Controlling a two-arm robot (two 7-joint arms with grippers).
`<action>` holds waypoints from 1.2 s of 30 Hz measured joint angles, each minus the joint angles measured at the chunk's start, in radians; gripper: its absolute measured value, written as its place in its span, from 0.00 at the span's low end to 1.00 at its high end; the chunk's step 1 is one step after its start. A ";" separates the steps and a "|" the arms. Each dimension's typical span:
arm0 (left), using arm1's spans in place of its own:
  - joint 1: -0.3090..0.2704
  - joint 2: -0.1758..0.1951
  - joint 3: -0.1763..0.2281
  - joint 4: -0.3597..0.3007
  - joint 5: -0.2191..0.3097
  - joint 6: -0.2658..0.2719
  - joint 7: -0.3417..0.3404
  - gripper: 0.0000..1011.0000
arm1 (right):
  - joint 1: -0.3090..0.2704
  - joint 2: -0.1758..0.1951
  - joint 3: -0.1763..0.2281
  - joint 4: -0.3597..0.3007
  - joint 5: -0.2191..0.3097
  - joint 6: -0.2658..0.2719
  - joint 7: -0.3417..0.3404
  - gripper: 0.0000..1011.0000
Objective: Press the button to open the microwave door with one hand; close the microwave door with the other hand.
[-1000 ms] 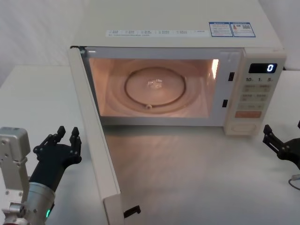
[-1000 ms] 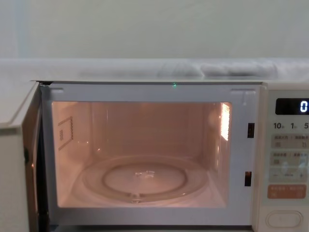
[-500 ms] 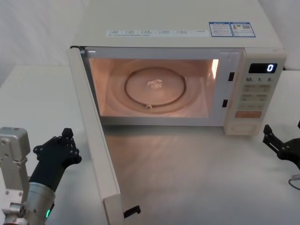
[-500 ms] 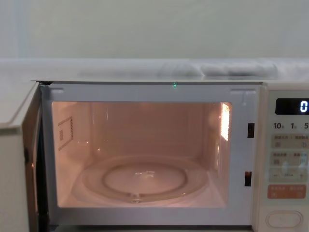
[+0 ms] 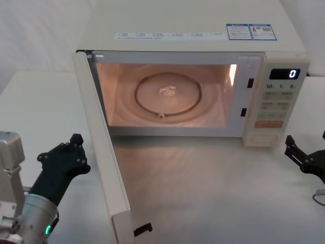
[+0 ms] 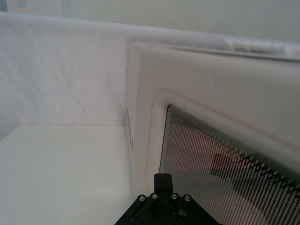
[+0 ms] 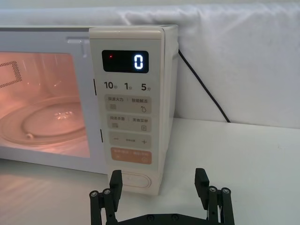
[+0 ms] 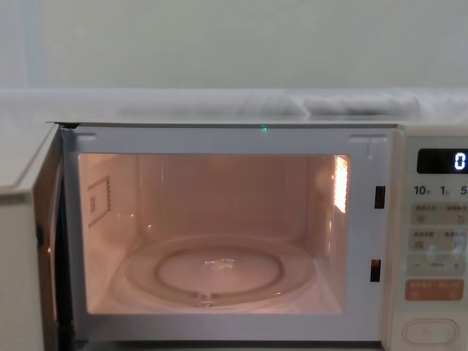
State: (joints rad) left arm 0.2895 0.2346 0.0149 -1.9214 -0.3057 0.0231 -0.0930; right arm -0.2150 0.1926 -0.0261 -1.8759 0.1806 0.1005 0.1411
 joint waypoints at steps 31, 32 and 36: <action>0.029 0.206 -0.087 -0.175 -0.113 0.061 -0.230 0.00 | 0.000 0.000 0.000 0.000 0.000 0.000 0.000 0.99; 0.029 0.208 -0.088 -0.175 -0.118 0.059 -0.232 0.00 | 0.000 0.000 0.000 0.000 0.000 0.000 0.000 0.99; 0.025 0.216 -0.089 -0.174 -0.148 0.056 -0.245 0.00 | 0.000 0.000 0.000 0.000 0.000 0.000 0.000 0.99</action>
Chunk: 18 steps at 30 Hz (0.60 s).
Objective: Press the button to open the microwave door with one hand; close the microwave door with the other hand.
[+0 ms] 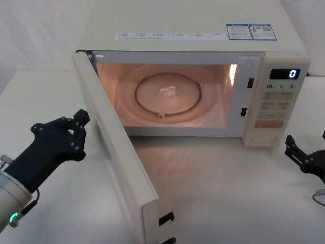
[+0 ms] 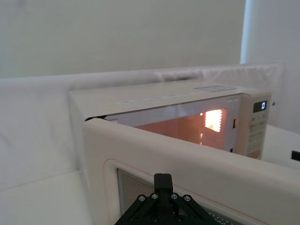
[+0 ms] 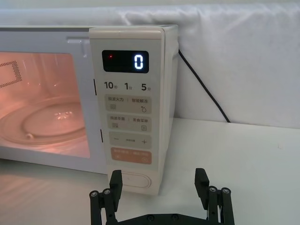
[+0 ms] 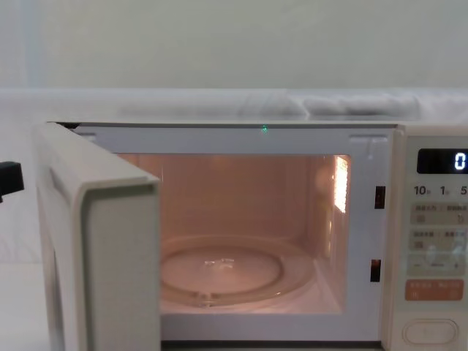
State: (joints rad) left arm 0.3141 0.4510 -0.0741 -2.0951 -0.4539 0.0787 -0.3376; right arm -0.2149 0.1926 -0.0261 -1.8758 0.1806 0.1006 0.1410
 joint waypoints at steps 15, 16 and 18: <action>-0.056 0.043 0.098 0.024 -0.060 0.013 -0.046 0.00 | 0.000 0.000 0.000 0.000 0.000 0.000 0.000 0.99; -0.062 0.043 0.107 0.027 -0.059 0.013 -0.046 0.00 | 0.000 0.000 0.000 0.000 0.000 0.000 0.000 0.99; -0.079 0.043 0.130 0.037 -0.058 0.012 -0.046 0.00 | 0.000 0.000 0.000 0.000 0.000 0.000 0.000 0.99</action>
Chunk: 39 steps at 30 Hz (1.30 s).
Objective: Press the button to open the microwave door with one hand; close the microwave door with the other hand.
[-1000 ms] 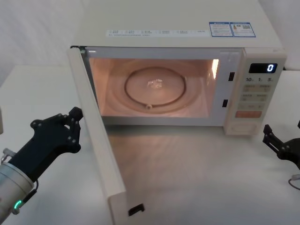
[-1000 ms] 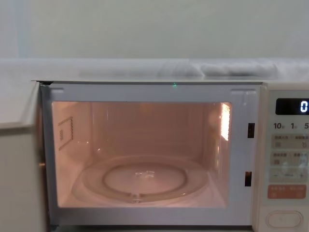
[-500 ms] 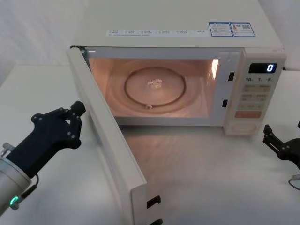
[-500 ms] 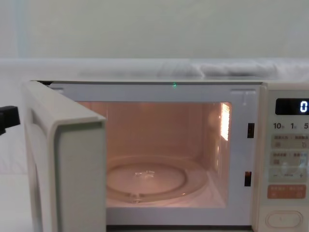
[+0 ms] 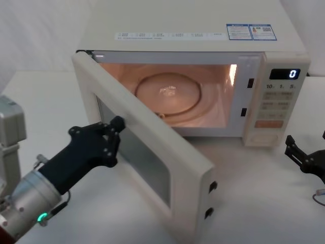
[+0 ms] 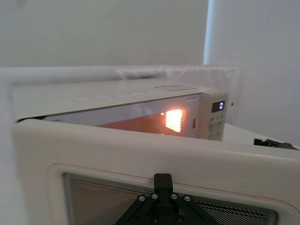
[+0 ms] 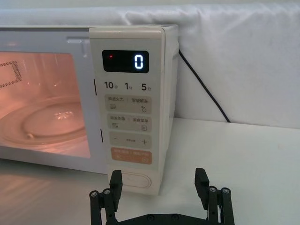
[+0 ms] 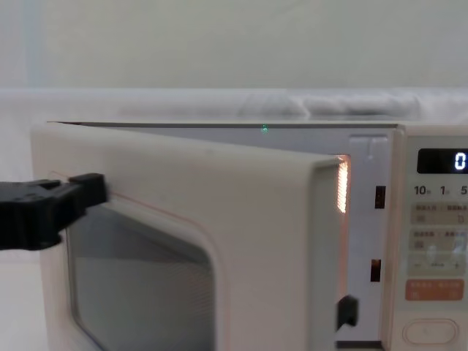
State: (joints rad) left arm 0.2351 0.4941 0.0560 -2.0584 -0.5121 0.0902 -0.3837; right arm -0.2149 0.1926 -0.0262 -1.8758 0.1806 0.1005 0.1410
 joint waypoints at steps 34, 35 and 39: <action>-0.160 -0.053 0.248 0.053 0.112 -0.026 0.081 0.00 | 0.000 0.000 0.000 0.000 0.000 0.000 0.000 0.99; -0.165 -0.056 0.251 0.054 0.115 -0.025 0.082 0.00 | 0.000 0.000 0.000 0.000 0.000 0.000 0.000 0.99; -0.195 -0.073 0.271 0.069 0.127 -0.014 0.082 0.00 | 0.000 0.000 0.000 0.000 0.000 0.000 0.000 0.99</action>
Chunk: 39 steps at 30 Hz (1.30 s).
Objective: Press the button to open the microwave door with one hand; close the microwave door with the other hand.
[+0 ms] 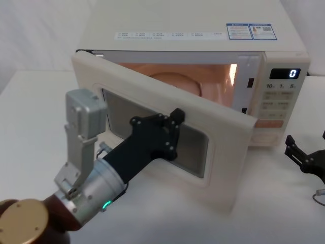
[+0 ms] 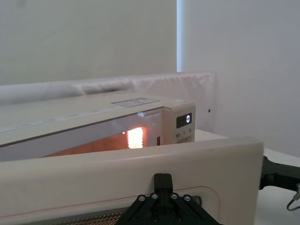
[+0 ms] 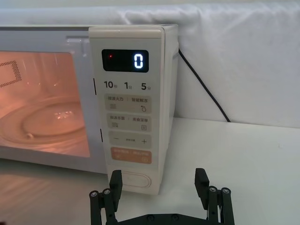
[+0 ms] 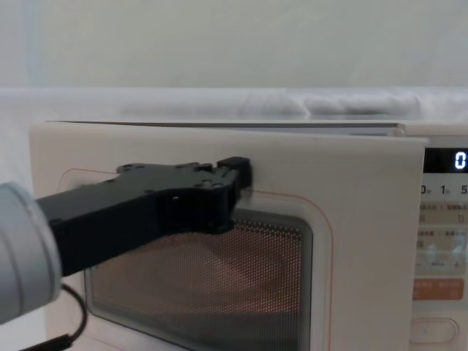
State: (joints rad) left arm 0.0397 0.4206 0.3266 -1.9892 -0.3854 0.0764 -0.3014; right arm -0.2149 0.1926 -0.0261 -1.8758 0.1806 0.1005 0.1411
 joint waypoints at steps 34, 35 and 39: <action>-0.206 -0.226 0.078 0.215 0.163 0.066 0.102 0.00 | 0.000 0.000 0.000 0.000 0.000 0.000 0.000 0.99; -0.209 -0.230 0.079 0.221 0.165 0.064 0.101 0.00 | 0.000 0.000 0.000 0.000 0.000 0.000 0.000 0.99; -0.229 -0.254 0.084 0.252 0.183 0.053 0.101 0.00 | 0.000 0.000 0.000 0.000 0.000 0.000 0.000 0.99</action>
State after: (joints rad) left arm -0.1894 0.1669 0.4107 -1.7373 -0.2021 0.1293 -0.2007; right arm -0.2150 0.1926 -0.0262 -1.8758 0.1806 0.1005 0.1410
